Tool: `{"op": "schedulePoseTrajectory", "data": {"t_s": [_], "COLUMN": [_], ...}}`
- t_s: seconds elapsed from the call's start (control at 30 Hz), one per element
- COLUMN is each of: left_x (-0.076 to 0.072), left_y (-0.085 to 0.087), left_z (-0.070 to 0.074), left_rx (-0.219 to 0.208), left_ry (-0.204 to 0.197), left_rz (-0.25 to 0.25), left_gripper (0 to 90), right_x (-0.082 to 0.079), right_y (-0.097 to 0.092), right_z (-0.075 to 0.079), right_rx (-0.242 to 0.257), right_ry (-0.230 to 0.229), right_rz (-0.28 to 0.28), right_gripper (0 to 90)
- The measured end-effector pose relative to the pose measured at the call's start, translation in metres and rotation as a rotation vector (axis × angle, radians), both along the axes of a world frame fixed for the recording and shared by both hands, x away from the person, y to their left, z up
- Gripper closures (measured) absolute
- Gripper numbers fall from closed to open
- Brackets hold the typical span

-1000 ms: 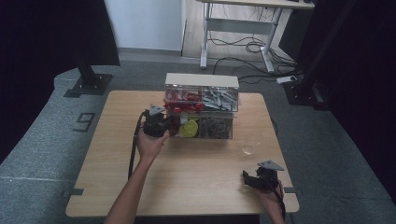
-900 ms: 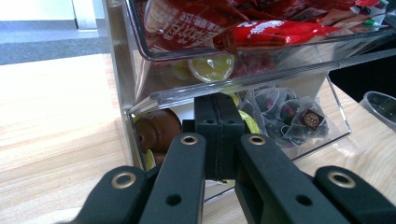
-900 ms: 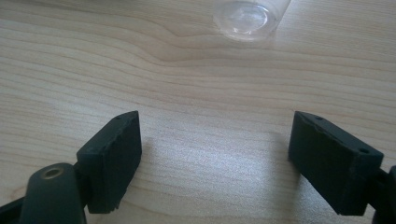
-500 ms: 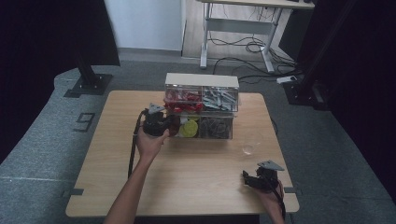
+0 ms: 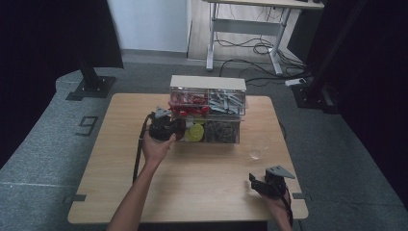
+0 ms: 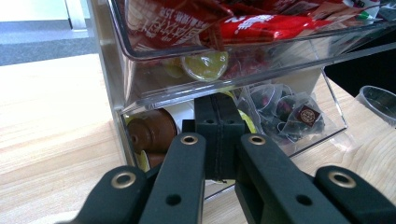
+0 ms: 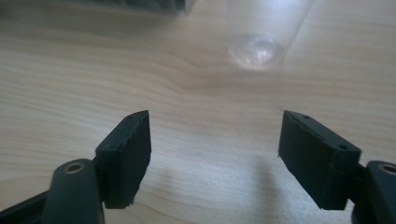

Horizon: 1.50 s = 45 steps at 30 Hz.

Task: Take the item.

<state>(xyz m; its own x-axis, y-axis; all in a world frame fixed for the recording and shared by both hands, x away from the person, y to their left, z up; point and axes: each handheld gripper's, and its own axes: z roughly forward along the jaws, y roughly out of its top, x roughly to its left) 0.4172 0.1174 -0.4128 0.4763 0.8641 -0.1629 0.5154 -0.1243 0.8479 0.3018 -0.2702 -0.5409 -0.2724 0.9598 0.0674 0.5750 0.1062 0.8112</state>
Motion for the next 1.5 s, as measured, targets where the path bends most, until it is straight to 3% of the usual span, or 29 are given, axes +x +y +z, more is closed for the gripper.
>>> {"op": "schedulePoseTrajectory", "data": {"t_s": [0.13,0.33,0.4,0.63,0.93,1.17,1.5], "left_x": [0.000,0.001,0.001,0.002,0.002,0.002,0.002], "left_y": [-0.001,-0.003,-0.004,-0.008,-0.007,-0.009,-0.009], "left_z": [0.000,-0.001,-0.001,0.002,0.003,0.002,0.003], "left_rx": [0.003,-0.006,-0.008,0.005,-0.017,-0.011,-0.007], "left_ry": [-0.004,-0.001,0.002,0.006,0.019,0.019,0.021], "left_rz": [-0.008,-0.024,-0.030,-0.039,-0.048,-0.048,-0.048], "left_gripper": [90.0,90.0,90.0,90.0,90.0,90.0,90.0], "right_x": [-0.006,-0.007,-0.006,-0.001,0.015,0.031,0.048], "right_y": [0.009,0.015,0.016,0.023,0.030,0.044,0.057], "right_z": [0.011,0.020,0.029,0.055,0.071,0.083,0.087], "right_rx": [0.029,0.070,0.090,0.074,0.071,0.070,0.076], "right_ry": [-0.028,-0.058,-0.090,-0.142,-0.160,-0.166,-0.151], "right_rz": [0.051,0.068,0.069,0.104,0.128,0.160,0.189], "right_gripper": [33.3,38.2,41.4,44.9,48.3,51.9,56.0]}}
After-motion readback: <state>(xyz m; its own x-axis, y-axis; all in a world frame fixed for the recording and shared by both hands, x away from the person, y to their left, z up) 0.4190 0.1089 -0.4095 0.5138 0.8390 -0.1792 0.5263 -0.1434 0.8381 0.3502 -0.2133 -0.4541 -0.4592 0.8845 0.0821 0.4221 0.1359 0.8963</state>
